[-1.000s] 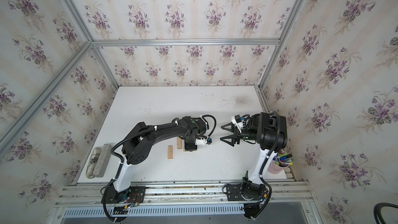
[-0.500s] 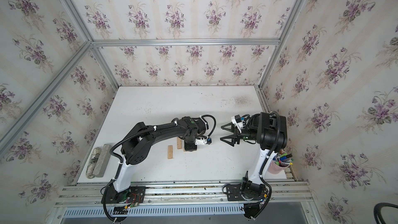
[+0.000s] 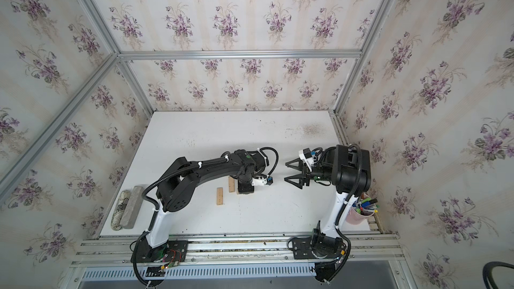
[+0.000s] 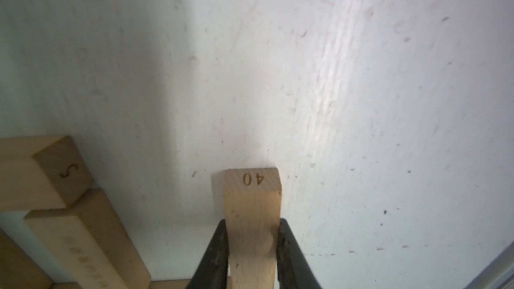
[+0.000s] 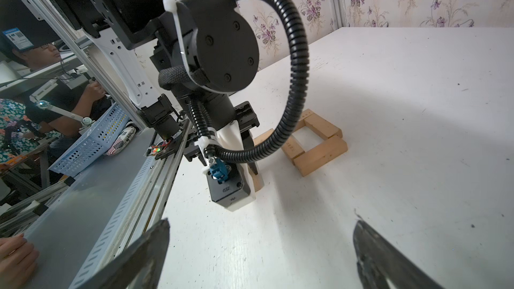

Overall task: Assemble the number 8 with building blocks
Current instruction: Assemble the building block at the center of the board.

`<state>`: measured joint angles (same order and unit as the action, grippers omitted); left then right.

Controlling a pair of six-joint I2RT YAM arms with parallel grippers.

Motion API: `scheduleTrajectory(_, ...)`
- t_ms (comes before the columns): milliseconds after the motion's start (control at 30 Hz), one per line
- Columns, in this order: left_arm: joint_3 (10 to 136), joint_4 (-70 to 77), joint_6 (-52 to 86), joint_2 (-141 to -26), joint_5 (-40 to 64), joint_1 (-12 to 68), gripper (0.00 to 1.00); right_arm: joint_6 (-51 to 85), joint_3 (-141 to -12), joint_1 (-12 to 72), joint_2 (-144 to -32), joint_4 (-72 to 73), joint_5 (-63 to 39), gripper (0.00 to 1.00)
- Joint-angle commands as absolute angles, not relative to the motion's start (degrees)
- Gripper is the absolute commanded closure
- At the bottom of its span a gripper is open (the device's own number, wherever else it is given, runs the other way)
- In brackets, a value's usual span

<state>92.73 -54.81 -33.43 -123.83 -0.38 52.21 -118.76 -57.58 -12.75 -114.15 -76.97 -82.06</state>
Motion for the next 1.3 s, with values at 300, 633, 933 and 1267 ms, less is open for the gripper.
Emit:
scheduleTrajectory(300,92.38,-52.29,-35.51,-125.16,-5.75,51.46,0.78,-141.77,-57.79,-12.73,-114.17,-78.57,-84.01,0.0)
scheduleTrajectory(633,92.29,-52.98,-35.51,-124.54,-6.5,51.24,0.76,-141.73,-57.83,-12.72,-114.15,-78.6,-84.02,0.0)
scheduleTrajectory(933,92.12,-53.17,-35.6,-123.75,-6.37,51.15,0.72,-141.77,-57.79,-12.72,-114.14,-78.58,-84.02,0.0)
scheduleTrajectory(1267,92.33,-53.43,-35.22,-123.35,-5.73,51.15,0.66,-141.77,-57.79,-12.73,-114.15,-78.57,-83.98,0.0)
